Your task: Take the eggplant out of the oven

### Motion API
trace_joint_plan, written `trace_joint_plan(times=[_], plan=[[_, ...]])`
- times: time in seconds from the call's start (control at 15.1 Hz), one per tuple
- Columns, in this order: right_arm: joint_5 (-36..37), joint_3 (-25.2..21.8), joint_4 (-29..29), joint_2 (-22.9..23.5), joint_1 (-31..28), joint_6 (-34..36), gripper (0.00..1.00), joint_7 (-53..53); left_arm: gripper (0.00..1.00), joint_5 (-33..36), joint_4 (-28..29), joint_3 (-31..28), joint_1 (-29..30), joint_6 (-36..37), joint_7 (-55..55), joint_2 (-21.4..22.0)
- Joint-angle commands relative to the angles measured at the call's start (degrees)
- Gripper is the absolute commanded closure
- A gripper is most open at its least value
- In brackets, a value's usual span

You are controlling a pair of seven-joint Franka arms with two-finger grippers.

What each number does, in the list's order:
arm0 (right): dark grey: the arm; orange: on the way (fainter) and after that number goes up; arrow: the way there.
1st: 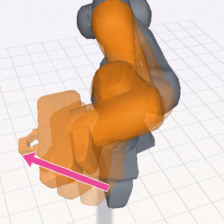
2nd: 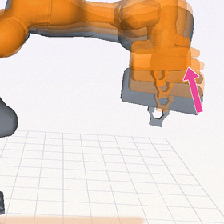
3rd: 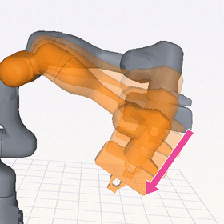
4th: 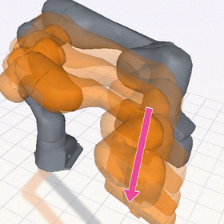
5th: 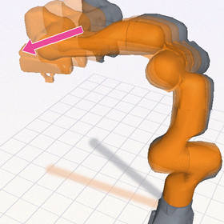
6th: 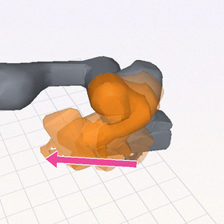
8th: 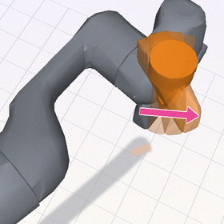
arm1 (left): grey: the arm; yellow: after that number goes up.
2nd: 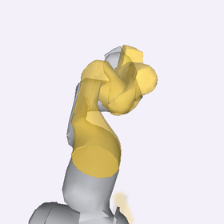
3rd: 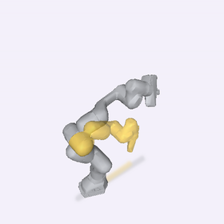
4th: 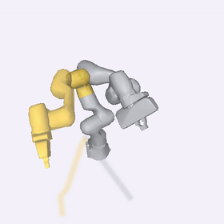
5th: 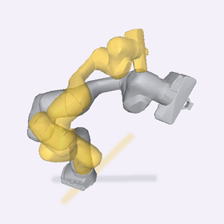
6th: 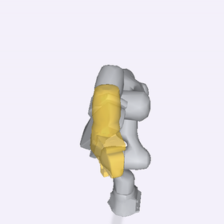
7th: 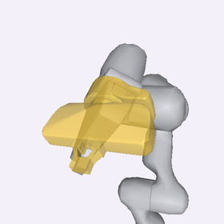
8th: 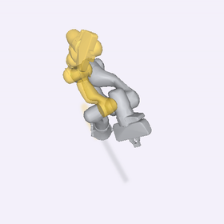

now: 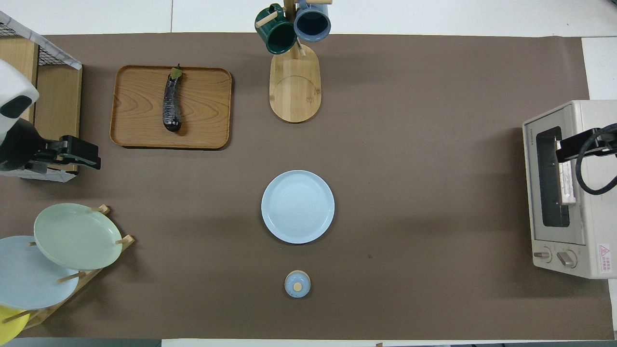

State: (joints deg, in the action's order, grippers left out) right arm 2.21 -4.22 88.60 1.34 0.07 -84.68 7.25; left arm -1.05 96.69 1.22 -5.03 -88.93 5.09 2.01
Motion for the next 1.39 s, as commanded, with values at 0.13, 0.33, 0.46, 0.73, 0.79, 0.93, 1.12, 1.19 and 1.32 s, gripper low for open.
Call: trace_joint_plan(times=[0.13,0.33,0.46,0.73,0.79,0.93,1.12,1.19,1.32], plan=[[-1.50,0.09,-0.97,0.41,-0.24,0.83,0.00,0.22,0.00,1.23,1.67,2.20,0.90,-2.57,-0.69,2.04],[-1.50,0.09,-0.97,0.41,-0.24,0.75,0.00,0.22,0.00,0.96,-4.65,4.47,3.96,2.52,-0.69,-0.95],[-1.42,0.09,-0.97,0.41,-0.24,0.75,0.00,0.22,0.00,0.87,-4.06,5.11,4.60,2.36,-0.69,-0.86],[-1.42,0.09,-0.97,0.41,-0.24,0.75,0.00,0.22,0.00,0.70,-3.62,4.93,4.33,2.19,-0.34,-0.69],[-1.42,0.09,-0.97,0.41,-0.24,0.75,0.00,0.22,0.00,0.44,-3.62,4.93,4.24,2.01,-0.25,-0.69],[-1.42,0.09,-0.97,0.41,-0.24,0.75,0.00,0.22,0.00,0.35,-3.53,4.93,4.24,1.83,-0.17,-0.60],[-1.33,0.09,-0.97,0.41,-0.24,0.75,0.00,0.22,0.00,-0.62,-3.53,4.84,4.59,1.83,-0.25,-0.60],[-1.24,0.09,-0.97,0.41,-0.24,0.75,0.00,0.22,0.00,-0.62,-3.44,4.84,4.59,1.83,-0.43,-0.51],[-1.33,0.09,-0.97,0.41,-0.24,0.75,0.00,0.22,0.00,-0.62,-3.35,4.84,5.03,1.75,-0.60,-0.42]])
